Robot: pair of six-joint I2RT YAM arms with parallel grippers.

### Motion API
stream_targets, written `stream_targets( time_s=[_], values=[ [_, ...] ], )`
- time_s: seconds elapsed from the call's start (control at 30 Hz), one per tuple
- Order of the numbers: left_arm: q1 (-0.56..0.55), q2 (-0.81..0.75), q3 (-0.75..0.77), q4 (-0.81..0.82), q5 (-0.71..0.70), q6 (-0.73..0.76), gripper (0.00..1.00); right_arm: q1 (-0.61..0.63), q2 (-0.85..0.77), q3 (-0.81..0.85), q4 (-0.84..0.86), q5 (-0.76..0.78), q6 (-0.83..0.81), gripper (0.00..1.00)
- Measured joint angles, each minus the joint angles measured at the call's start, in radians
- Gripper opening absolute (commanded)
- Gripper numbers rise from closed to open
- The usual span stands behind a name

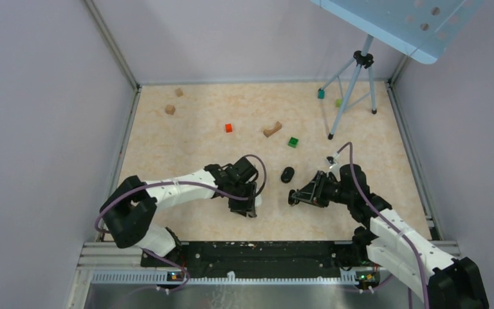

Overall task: Insert the wireless bluetooth earbuds into the charging case
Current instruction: Move the left earbud to the center of the board.

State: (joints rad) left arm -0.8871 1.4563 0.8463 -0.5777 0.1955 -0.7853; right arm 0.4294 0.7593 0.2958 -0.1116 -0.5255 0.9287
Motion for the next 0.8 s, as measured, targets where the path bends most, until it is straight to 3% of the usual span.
stream_targets(
  time_s=[0.37, 0.8],
  values=[
    [-0.014, 0.058, 0.017, 0.003, -0.108, -0.079, 0.36, 0.0, 0.013, 0.001, 0.0, -0.008, -0.001, 0.0],
    [-0.015, 0.128, 0.04, 0.007, -0.115, -0.084, 0.34, 0.0, 0.045, 0.032, 0.008, -0.016, -0.005, 0.0]
  ],
)
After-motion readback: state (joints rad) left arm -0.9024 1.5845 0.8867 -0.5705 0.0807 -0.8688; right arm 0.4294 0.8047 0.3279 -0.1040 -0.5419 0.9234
